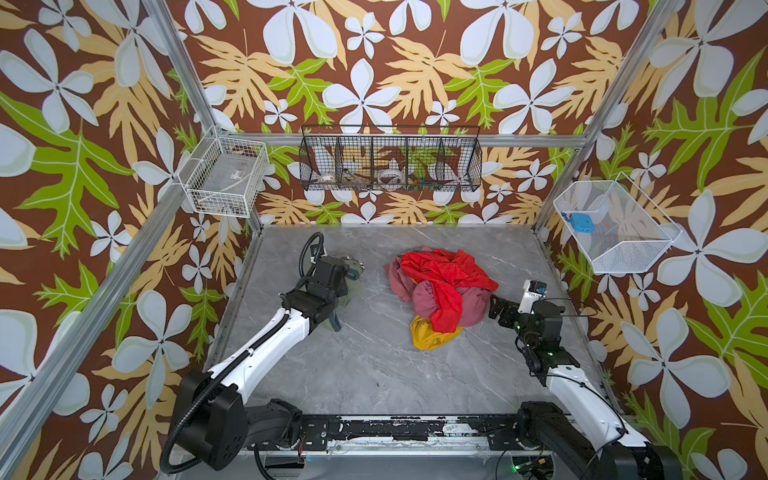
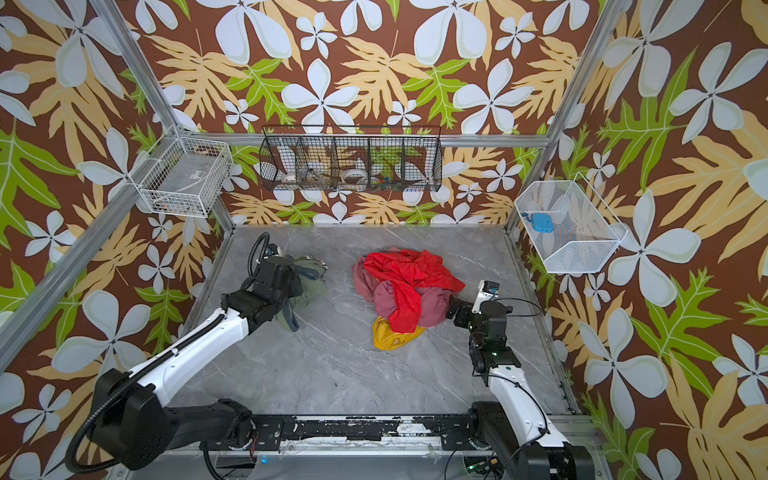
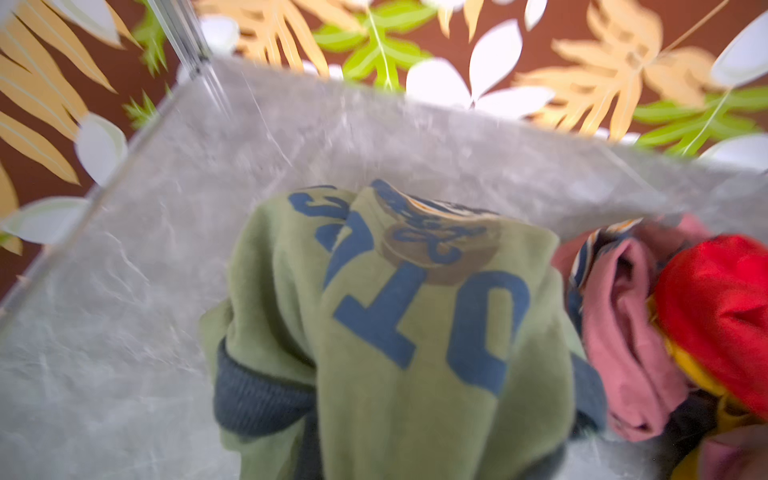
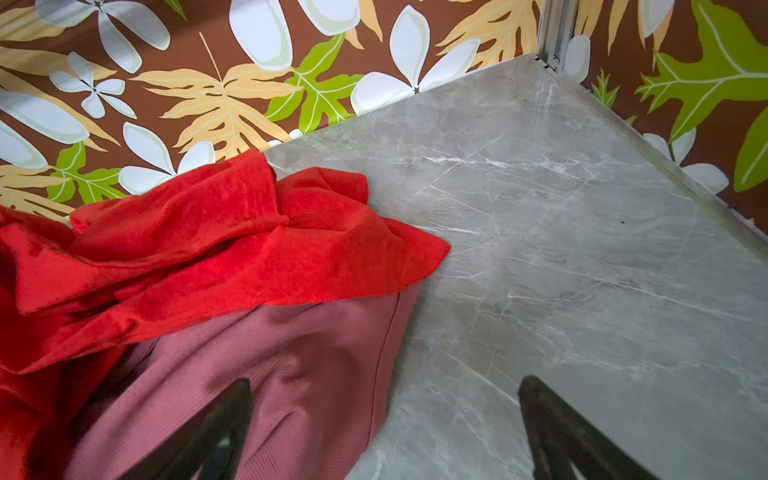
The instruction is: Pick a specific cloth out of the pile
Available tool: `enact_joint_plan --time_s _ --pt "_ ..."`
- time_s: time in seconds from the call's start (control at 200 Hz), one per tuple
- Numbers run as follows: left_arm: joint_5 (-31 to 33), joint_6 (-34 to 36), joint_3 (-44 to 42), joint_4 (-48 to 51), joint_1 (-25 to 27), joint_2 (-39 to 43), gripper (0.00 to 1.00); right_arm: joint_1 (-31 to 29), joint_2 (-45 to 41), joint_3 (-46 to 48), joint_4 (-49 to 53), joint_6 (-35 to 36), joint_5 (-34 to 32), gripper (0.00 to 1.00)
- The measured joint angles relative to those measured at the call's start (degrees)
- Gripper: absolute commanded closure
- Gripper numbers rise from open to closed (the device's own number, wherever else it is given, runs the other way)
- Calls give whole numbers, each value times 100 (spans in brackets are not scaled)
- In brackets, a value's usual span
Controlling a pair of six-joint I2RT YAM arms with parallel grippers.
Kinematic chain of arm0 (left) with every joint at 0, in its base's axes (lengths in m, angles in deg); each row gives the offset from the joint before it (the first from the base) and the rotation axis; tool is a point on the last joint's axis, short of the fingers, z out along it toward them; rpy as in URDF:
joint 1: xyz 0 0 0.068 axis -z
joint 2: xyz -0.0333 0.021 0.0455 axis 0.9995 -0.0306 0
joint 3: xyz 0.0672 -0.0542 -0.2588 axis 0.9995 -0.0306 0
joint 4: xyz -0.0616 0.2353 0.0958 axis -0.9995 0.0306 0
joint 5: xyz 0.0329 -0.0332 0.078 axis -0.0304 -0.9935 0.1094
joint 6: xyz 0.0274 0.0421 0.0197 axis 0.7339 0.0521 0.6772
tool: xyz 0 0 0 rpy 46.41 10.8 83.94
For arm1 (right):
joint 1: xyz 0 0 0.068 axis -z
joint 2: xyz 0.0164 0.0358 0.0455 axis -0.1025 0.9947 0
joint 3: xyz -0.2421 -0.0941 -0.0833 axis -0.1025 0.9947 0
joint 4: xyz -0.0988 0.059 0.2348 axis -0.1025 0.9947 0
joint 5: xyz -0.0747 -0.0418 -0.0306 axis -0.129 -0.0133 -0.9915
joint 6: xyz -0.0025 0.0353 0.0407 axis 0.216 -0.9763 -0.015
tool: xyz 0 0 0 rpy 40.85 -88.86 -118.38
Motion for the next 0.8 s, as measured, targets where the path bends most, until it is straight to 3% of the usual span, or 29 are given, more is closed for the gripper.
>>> enact_joint_plan --time_s 0.36,0.801 --pt "179 581 238 -101 -151 719 100 0 22 -76 -35 -79 109 1" --pt "-1773 2302 -1172 -2208 -1285 518 100 0 -225 -70 -31 -72 94 1"
